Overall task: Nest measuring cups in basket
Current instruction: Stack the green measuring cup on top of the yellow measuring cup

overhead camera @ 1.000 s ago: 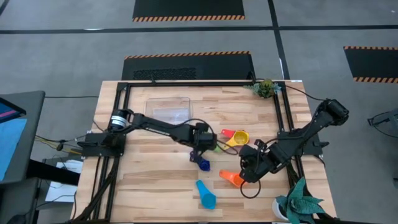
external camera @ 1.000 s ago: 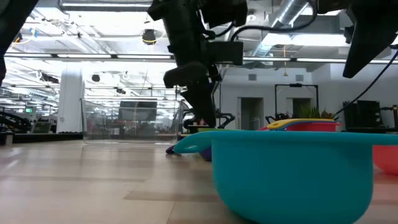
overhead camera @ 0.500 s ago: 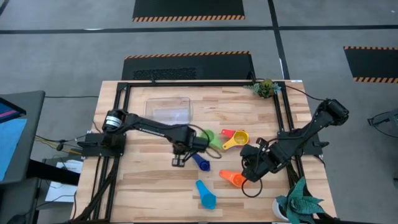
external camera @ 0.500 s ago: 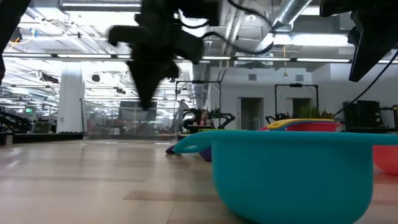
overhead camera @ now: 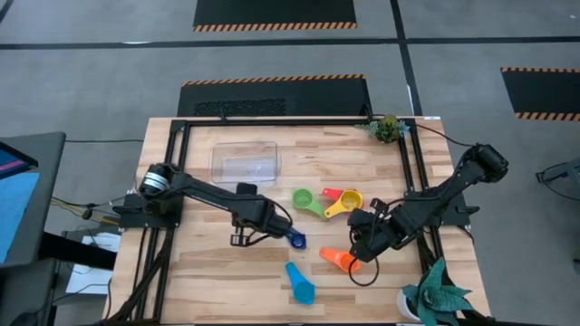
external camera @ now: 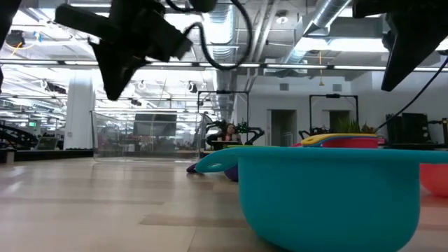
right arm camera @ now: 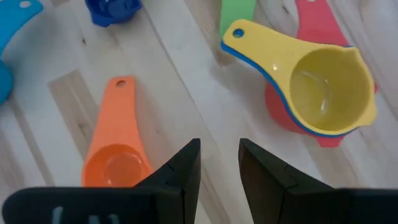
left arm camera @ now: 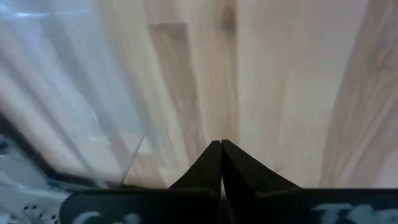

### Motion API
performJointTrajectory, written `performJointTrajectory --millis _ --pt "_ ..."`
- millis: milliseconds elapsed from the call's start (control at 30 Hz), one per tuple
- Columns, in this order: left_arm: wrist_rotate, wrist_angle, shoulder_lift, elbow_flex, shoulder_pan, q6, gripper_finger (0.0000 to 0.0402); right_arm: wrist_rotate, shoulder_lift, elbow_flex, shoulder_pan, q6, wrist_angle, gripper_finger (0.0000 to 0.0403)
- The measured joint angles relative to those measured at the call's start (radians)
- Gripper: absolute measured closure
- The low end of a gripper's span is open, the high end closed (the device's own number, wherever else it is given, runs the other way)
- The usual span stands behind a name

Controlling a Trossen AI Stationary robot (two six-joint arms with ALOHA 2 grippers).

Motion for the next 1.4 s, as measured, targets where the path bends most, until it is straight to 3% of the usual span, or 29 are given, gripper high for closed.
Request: performJointTrajectory --millis 167,467,700,800,1000,1100,1400 --pt "-0.023 0.028 -0.130 -0.109 0.002 -0.106 0.0401 0.004 0.000 0.000 -0.065 -0.165 0.104 0.0272" --pt "0.007 0.244 -0.392 -0.406 -0.001 -0.311 0.0401 -0.013 0.000 0.000 -0.253 -0.782 0.396 0.0272" --pt "0.096 0.369 -0.509 -0.629 -0.014 -0.468 0.0401 -0.205 0.024 0.011 -0.424 -1.016 0.603 0.0272" --pt "0.118 0.384 -0.515 -0.652 -0.025 -0.510 0.0401 -0.218 0.073 0.100 -0.480 -1.052 0.518 0.0272" --pt "0.096 0.411 -0.515 -0.653 -0.043 -0.504 0.0401 -0.218 0.263 0.391 -0.585 -1.078 0.157 0.0272" --pt "0.077 0.397 -0.515 -0.653 -0.056 -0.508 0.0401 -0.218 0.352 0.471 -0.634 -1.152 0.001 0.0272" --pt "0.053 0.389 -0.517 -0.653 -0.125 -0.573 0.0401 -0.346 0.483 0.480 -0.667 -1.392 0.054 0.0272"
